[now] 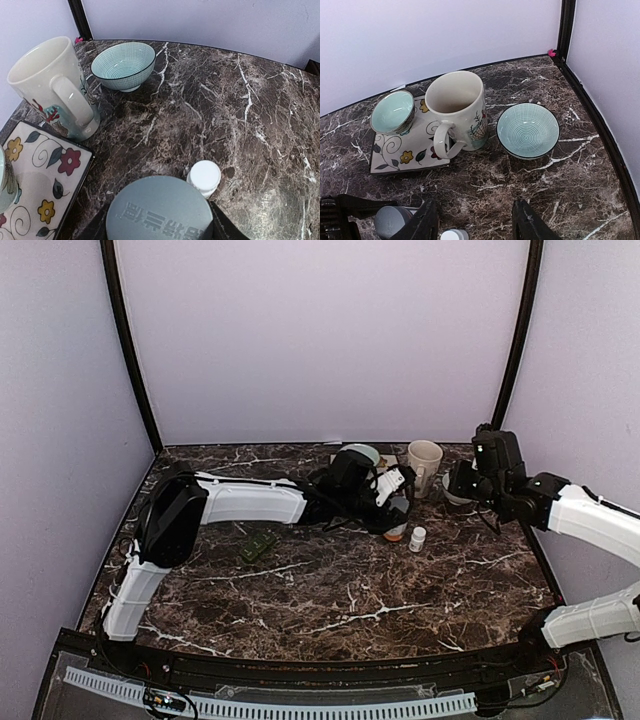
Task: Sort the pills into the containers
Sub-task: Place the pill bottle at the center of the board.
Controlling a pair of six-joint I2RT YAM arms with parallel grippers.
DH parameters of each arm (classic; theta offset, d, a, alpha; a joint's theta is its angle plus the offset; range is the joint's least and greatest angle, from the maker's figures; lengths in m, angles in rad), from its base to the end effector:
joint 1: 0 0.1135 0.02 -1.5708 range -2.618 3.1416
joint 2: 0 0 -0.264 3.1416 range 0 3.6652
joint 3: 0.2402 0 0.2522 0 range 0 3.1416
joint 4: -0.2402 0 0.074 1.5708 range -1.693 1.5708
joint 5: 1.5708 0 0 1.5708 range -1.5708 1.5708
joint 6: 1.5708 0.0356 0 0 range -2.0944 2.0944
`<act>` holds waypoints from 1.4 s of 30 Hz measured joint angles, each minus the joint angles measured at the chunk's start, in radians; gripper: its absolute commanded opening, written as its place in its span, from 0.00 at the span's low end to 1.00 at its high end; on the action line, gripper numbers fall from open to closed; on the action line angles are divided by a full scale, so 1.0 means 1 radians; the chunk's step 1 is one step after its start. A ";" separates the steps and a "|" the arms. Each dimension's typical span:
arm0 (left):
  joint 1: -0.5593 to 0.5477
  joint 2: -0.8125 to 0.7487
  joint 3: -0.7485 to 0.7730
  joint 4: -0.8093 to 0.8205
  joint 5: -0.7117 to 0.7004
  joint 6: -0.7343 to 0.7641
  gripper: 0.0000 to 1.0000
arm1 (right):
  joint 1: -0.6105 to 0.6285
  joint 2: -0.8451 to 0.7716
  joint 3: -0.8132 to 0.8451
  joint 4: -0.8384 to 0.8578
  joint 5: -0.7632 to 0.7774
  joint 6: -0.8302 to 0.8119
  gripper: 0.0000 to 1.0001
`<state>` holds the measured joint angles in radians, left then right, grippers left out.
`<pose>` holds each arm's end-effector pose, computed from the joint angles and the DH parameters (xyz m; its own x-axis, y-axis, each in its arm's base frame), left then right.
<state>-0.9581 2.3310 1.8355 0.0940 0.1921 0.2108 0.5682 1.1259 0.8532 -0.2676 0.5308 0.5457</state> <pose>0.3086 -0.4508 0.1986 -0.0306 0.4007 -0.9157 0.9311 0.3445 0.1196 0.2189 0.1184 0.2897 -0.4215 0.2619 -0.8682 0.1411 0.9647 0.2225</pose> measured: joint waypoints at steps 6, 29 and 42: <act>-0.010 0.035 0.079 -0.024 -0.003 0.004 0.25 | -0.002 -0.003 -0.014 0.004 -0.009 0.006 0.51; -0.011 0.074 0.102 -0.040 -0.035 0.014 0.83 | -0.006 -0.023 -0.020 0.004 -0.037 0.007 0.51; -0.011 0.068 0.103 -0.031 -0.080 -0.002 0.93 | -0.006 -0.024 -0.020 0.004 -0.049 0.008 0.52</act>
<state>-0.9691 2.3993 1.9385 0.0631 0.1116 0.2092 0.5625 1.1015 0.8333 -0.2638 0.4816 0.5537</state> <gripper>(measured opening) 0.904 0.515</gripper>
